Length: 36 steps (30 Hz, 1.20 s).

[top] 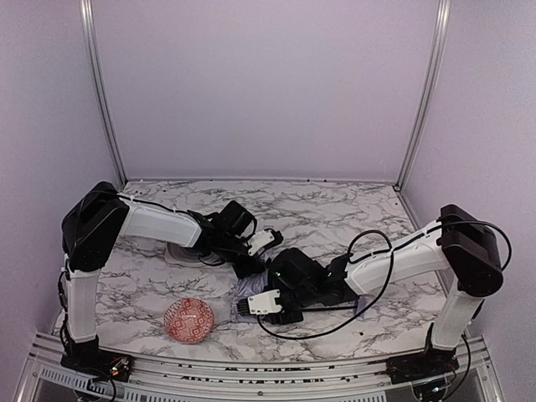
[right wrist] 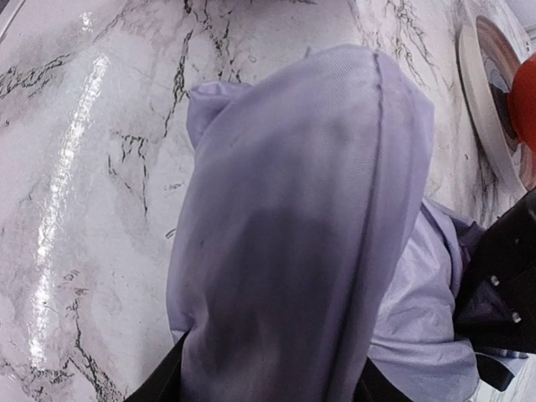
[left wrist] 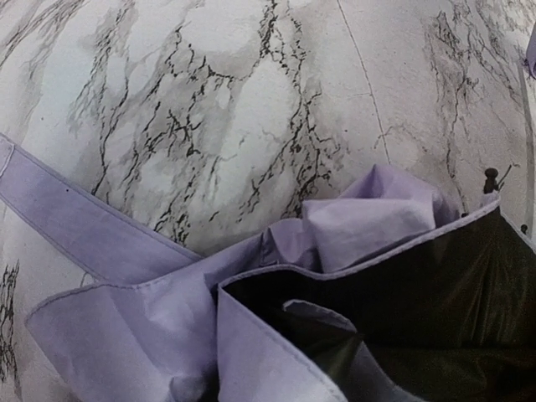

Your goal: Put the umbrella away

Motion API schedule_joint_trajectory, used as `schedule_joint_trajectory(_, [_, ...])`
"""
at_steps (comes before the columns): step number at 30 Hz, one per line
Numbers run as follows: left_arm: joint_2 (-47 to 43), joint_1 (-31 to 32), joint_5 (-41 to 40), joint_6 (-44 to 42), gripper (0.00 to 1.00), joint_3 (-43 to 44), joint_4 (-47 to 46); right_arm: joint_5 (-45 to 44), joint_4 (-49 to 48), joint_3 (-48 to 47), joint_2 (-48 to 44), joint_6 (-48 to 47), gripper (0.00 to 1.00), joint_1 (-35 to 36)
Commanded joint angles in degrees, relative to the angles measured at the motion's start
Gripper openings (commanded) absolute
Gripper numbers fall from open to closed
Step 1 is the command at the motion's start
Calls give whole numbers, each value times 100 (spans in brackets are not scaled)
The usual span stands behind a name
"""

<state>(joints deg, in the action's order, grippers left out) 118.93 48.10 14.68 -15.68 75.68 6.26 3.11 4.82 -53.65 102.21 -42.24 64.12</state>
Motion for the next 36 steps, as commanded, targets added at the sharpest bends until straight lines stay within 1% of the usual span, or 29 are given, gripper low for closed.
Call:
schedule_joint_trajectory(1, [-132, -298, 194, -12, 0, 447, 470, 352, 1175, -15, 457, 138, 45, -132])
schedule_joint_trajectory(4, [-100, -382, 82, -31, 0, 765, 465, 393, 1491, -126, 571, 91, 46, -144])
schedule_joint_trajectory(7, [-43, -459, 14, 0, 0, 976, 465, 515, 1756, -201, 616, -38, 49, -163])
schedule_joint_trajectory(11, [263, -521, -301, 28, 0, 1242, 512, 606, 1968, -342, 658, -133, 49, -196])
schedule_joint_trajectory(19, [973, -600, -523, 158, 0, 1678, 733, 813, 2203, -576, 796, -163, 40, -282])
schedule_joint_trajectory(20, [1046, -600, -540, 185, 2, 1777, 728, 830, 2219, -582, 785, -180, 39, -301])
schedule_joint_trajectory(21, [1120, -600, -571, 219, 6, 1879, 742, 850, 2227, -587, 769, -182, 39, -315])
schedule_joint_trajectory(22, [1178, -606, -619, 260, 14, 1975, 744, 878, 2225, -591, 762, -170, 38, -322])
schedule_joint_trajectory(24, [1237, -627, -760, 391, 33, 2151, 737, 943, 2246, -596, 741, -129, 37, -330])
schedule_joint_trajectory(26, [1281, -685, -867, 535, 50, 2348, 737, 974, 2236, -591, 726, -117, 37, -334])
schedule_joint_trajectory(29, [1347, -837, -1064, 678, 67, 2684, 750, 1037, 2244, -587, 721, -109, 36, -383])
schedule_joint_trajectory(33, [1185, -1203, -1612, 766, 87, 2984, 734, 1264, 2348, -636, 737, -29, 35, -470])
schedule_joint_trajectory(34, [1061, -1271, -1699, 753, 91, 2962, 711, 1312, 2374, -661, 752, 33, 35, -509])
schedule_joint_trajectory(36, [710, -1375, -1788, 672, 95, 2743, 561, 1399, 2506, -754, 820, 156, 35, -615])
